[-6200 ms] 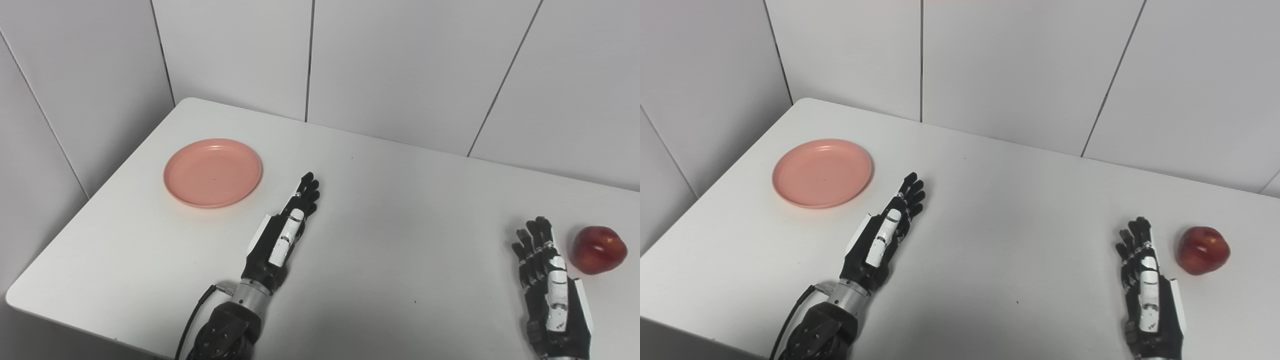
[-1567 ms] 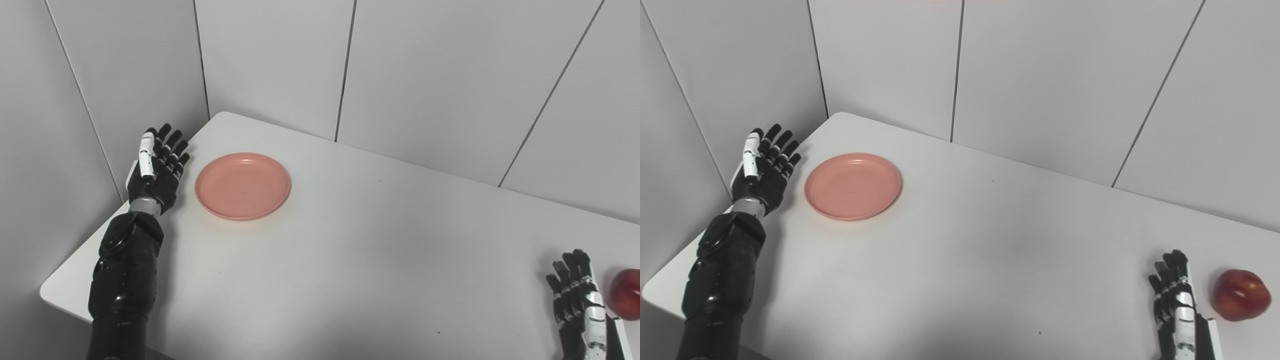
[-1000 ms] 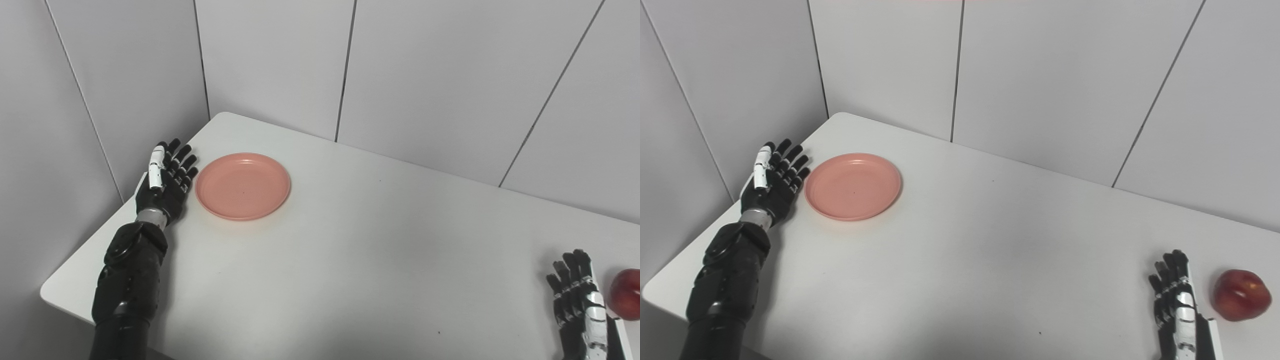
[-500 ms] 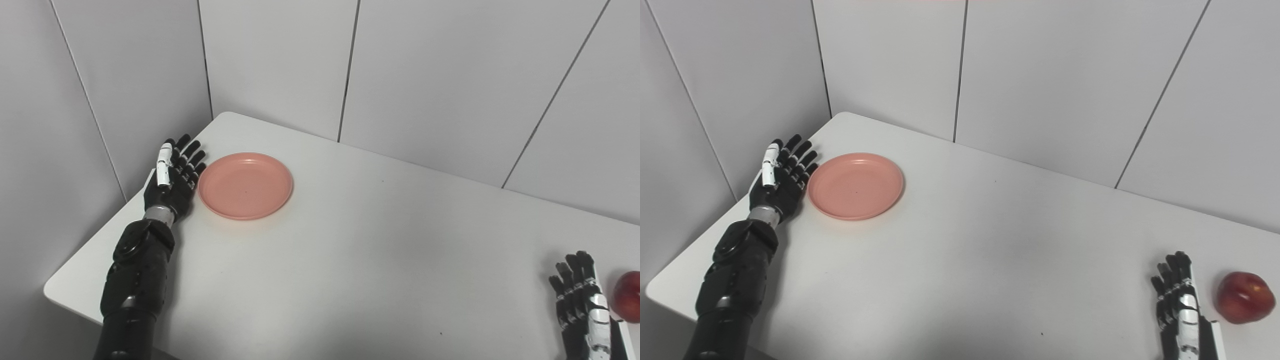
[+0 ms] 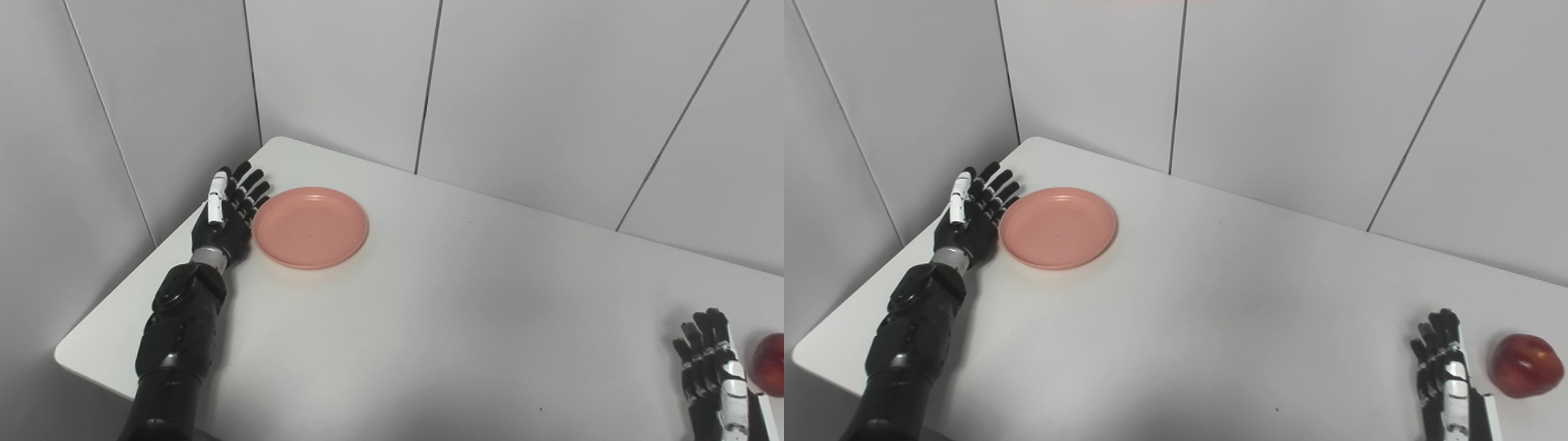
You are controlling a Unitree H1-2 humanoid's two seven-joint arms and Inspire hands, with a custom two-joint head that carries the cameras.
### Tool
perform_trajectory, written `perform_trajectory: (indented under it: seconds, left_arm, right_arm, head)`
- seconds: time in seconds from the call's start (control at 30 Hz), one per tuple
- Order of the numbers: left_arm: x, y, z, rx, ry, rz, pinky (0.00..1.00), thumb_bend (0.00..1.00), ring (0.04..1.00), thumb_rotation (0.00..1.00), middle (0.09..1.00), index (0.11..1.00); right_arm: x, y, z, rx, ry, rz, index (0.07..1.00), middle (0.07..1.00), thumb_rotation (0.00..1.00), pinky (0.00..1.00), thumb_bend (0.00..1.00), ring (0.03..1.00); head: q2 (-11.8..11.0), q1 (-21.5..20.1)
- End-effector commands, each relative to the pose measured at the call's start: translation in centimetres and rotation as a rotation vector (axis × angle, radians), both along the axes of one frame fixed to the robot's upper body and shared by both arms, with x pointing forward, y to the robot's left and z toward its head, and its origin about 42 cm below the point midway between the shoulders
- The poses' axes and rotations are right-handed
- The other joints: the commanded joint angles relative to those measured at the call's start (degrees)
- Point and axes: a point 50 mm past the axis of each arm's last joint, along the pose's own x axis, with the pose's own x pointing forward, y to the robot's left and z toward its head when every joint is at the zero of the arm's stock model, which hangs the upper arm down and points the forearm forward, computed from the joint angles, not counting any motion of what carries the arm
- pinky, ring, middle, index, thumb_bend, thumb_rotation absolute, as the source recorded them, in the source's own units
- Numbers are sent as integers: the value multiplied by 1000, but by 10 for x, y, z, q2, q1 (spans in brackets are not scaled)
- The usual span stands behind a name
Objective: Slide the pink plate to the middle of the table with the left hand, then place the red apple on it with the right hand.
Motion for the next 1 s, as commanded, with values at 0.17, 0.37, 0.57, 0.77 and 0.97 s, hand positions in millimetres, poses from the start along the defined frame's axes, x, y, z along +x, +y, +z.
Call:
perform_trajectory:
  seconds: [0.17, 0.37, 0.57, 0.77, 0.97]
  left_arm:
    - [19, -7, 18, 12, -11, -70, 899, 358, 890, 1000, 885, 862]
    - [19, -20, 24, -5, -9, -110, 873, 305, 871, 1000, 867, 844]
    - [20, -35, 28, 1, -5, -133, 852, 302, 855, 1000, 853, 832]
    - [24, -46, 32, -23, -6, -161, 844, 324, 842, 1000, 836, 816]
    - [27, -61, 34, -34, -15, -194, 837, 309, 845, 1000, 841, 819]
  right_arm:
    - [-23, -4, -29, 10, 110, -18, 1000, 1000, 1000, 1000, 251, 1000]
    - [-23, -4, -29, 5, 111, -14, 1000, 1000, 1000, 1000, 276, 1000]
    - [-23, -3, -29, 5, 114, -13, 1000, 1000, 1000, 1000, 291, 1000]
    - [-23, -1, -28, 0, 113, -14, 1000, 1000, 1000, 1000, 292, 999]
    - [-23, 1, -29, 5, 108, -18, 1000, 1000, 1000, 1000, 300, 995]
  head:
    - [1, -2]
    - [2, -5]
    - [4, -12]
    - [7, -18]
    - [9, -24]
